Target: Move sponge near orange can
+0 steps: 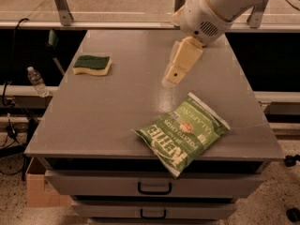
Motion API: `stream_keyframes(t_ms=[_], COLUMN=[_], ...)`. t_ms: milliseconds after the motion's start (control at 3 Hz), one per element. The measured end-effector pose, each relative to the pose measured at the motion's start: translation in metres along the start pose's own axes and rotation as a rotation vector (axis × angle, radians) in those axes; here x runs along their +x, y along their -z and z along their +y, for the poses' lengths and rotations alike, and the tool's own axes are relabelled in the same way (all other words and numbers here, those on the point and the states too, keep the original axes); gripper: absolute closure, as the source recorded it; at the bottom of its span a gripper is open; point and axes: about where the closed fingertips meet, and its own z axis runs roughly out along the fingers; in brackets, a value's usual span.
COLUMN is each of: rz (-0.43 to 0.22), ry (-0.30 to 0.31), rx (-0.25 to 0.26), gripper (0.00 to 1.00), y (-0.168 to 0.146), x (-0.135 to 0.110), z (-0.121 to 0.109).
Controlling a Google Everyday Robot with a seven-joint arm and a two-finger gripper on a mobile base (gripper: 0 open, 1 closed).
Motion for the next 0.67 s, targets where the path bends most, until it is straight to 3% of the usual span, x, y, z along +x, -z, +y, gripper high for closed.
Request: stream_keyframes(t_ms=[333, 667], rz=[-0.047, -0.166], ry=[-0.033, -0.065], rx=[0.024, 0.011], gripper=[0.0, 0.0], y=[-0.017, -0.071], x=[-0.007, -0.042], z=[-0.009, -0.023])
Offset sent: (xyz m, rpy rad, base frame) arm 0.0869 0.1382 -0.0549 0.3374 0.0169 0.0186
